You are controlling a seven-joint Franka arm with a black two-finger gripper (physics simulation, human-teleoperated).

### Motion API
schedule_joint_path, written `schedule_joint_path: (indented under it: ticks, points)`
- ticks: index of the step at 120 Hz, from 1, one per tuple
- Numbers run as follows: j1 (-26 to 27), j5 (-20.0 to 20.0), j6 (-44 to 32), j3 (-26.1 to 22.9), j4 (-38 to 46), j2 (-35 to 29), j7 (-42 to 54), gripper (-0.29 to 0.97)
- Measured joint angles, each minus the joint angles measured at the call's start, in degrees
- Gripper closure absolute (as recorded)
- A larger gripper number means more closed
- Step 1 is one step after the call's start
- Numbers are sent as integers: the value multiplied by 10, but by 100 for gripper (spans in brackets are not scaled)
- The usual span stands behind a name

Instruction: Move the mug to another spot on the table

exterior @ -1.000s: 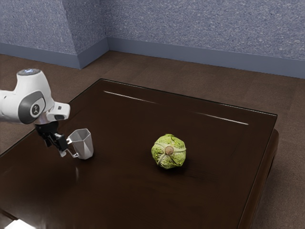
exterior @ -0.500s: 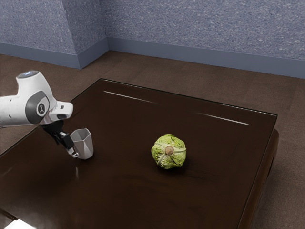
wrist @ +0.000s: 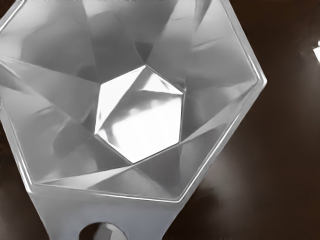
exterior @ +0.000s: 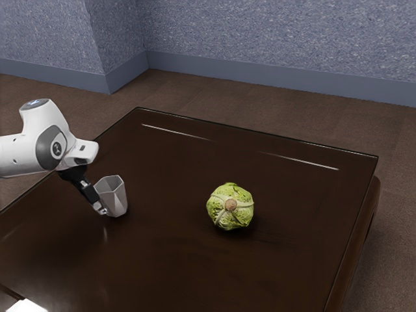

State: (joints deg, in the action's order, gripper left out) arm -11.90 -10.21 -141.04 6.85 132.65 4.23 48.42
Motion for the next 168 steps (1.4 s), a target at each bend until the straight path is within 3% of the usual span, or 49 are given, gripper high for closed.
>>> schedule_joint_path:
  ticks: [49, 117, 153, 168]
  points:
    - [-2, 0, -14, 0, -5, 17, 53, 1]
    - [-1, -2, -40, 0, -10, 25, 85, 48]
    - [-1, -27, -57, 0, -11, 26, 75, 64]
    - [2, -51, -77, -7, -11, 17, 71, 64]
